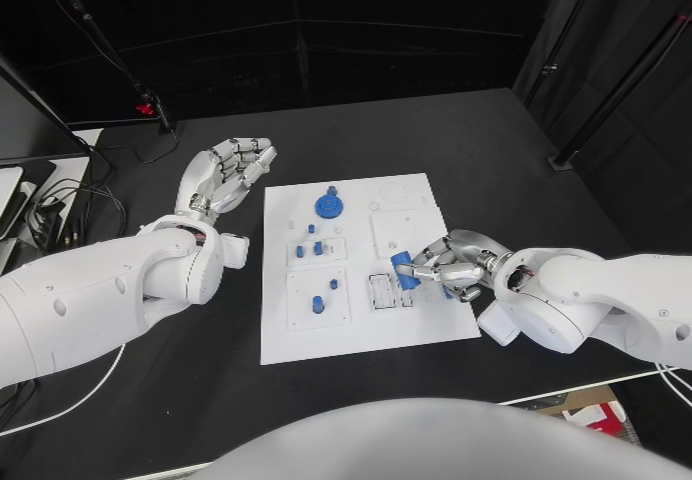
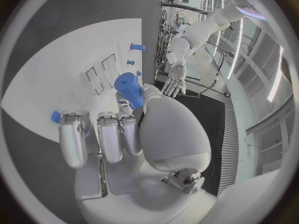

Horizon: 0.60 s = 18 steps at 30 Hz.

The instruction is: Assemble the parts on the task board

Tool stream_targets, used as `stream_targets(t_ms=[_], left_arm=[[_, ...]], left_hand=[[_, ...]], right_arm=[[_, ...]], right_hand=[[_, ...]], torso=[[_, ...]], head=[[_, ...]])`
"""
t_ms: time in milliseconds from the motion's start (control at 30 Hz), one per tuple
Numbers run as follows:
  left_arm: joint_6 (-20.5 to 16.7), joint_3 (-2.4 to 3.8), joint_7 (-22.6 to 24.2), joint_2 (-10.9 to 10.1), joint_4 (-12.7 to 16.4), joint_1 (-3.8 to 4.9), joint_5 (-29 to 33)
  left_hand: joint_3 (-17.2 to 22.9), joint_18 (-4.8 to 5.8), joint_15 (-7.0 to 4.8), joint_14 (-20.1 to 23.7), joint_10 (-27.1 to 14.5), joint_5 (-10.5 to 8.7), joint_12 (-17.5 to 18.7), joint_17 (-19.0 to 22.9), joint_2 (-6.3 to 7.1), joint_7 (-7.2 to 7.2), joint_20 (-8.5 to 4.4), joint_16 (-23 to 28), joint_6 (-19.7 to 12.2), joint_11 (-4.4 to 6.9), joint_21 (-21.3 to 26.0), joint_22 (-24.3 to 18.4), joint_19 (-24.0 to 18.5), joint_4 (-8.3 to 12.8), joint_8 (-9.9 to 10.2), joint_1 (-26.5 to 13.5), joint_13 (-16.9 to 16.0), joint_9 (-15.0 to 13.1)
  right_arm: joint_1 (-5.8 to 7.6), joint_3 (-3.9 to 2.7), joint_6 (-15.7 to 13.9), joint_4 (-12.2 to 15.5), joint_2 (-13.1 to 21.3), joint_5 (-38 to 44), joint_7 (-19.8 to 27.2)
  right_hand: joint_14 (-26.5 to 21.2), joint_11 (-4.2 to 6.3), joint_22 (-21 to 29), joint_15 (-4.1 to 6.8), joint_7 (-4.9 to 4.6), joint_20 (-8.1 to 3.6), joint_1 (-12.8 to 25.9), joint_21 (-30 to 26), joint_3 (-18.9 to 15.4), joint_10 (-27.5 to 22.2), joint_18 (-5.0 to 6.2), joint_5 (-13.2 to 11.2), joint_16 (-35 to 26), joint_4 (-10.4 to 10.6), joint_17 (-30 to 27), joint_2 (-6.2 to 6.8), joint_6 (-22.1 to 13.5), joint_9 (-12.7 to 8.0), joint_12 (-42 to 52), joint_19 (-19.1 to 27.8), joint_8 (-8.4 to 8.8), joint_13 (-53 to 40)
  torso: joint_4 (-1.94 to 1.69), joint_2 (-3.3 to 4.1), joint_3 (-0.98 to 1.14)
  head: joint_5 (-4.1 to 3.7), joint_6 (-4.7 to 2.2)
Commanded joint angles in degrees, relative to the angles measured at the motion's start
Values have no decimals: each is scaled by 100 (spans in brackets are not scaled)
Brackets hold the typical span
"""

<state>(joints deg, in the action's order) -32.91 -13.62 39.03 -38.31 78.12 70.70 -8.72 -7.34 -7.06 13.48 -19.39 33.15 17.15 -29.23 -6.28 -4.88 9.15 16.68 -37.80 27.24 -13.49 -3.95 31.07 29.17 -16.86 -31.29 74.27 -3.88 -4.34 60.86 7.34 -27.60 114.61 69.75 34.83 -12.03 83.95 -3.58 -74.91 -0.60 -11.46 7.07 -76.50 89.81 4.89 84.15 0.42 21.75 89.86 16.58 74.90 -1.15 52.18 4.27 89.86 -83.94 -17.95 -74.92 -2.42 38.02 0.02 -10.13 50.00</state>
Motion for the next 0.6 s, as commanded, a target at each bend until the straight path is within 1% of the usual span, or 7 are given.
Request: stream_targets(t_ms=[33,100,200,267,433,533,600], left_arm=[[42,6,333,15,0,8,-1],[45,6,332,18,-1,8,-1],[43,6,331,16,-2,8,-1],[40,6,331,12,-3,8,-1],[43,6,329,8,-4,8,-1],[45,6,328,9,-6,8,-1],[44,6,328,7,-6,8,-1]], left_hand=[[-34,50,0,25,-32,36,-23,5,-60,676,-5,-37,-41,-9,-22,-7,14,13,-38,4,8,6],[-34,50,0,25,-32,36,-23,5,-60,676,-5,-37,-41,-9,-22,-7,14,13,-38,4,8,6],[-42,50,0,26,-27,42,-35,14,-70,675,-5,-45,-38,-8,-23,-7,17,13,-47,3,7,8],[-42,50,0,26,-27,42,-35,14,-70,675,-5,-45,-38,-8,-23,-7,17,13,-47,3,7,8],[-42,50,0,26,-27,42,-35,14,-70,675,-5,-45,-38,-8,-23,-7,17,13,-47,3,7,8],[-44,50,0,27,-26,44,-37,16,-73,675,-5,-48,-38,-7,-23,-11,14,13,-49,3,7,8],[-44,50,0,27,-26,44,-37,16,-73,675,-5,-48,-38,-7,-23,-11,14,13,-49,3,7,8]], right_arm=[[9,-2,297,-70,-72,-540,84],[8,-1,293,-116,-122,-447,-8],[8,-1,309,-178,-196,-149,-229],[7,0,307,-201,-240,93,-378],[6,1,270,-218,-345,720,-659],[5,1,187,-209,-416,1097,-761],[5,1,115,-195,-453,1317,-834]], right_hand=[[605,18,-1509,26,442,-42,77,19,-44,585,-42,34,14,-3,1510,7,644,19,14,-606,30,-1508],[605,20,-1509,27,443,-43,103,19,-63,585,-42,35,14,1,1510,-9,655,20,14,-606,44,-1508],[605,22,-1509,29,443,-44,158,19,-106,585,-42,21,14,4,1510,-40,669,20,14,-606,76,-1508],[605,21,-1509,30,441,-45,198,19,-141,585,-42,1,14,6,1510,-56,675,20,14,-606,101,-1508],[605,19,-1509,28,439,-45,268,19,-210,585,-42,-32,14,6,1510,-71,688,20,14,-606,143,-1508],[605,21,-1509,26,442,-45,275,19,-219,585,-42,-23,14,4,1510,-94,693,21,14,-606,156,-1508],[605,22,-1509,26,443,-45,275,19,-220,585,-42,-19,14,3,1510,-99,694,21,14,-606,159,-1508]], torso=[[8,1,0],[5,3,5],[3,1,13],[8,-3,13],[11,-1,16],[11,1,17],[19,-1,14]], head=[[20,0],[26,0],[64,0],[77,0],[79,0],[71,0],[88,0]])
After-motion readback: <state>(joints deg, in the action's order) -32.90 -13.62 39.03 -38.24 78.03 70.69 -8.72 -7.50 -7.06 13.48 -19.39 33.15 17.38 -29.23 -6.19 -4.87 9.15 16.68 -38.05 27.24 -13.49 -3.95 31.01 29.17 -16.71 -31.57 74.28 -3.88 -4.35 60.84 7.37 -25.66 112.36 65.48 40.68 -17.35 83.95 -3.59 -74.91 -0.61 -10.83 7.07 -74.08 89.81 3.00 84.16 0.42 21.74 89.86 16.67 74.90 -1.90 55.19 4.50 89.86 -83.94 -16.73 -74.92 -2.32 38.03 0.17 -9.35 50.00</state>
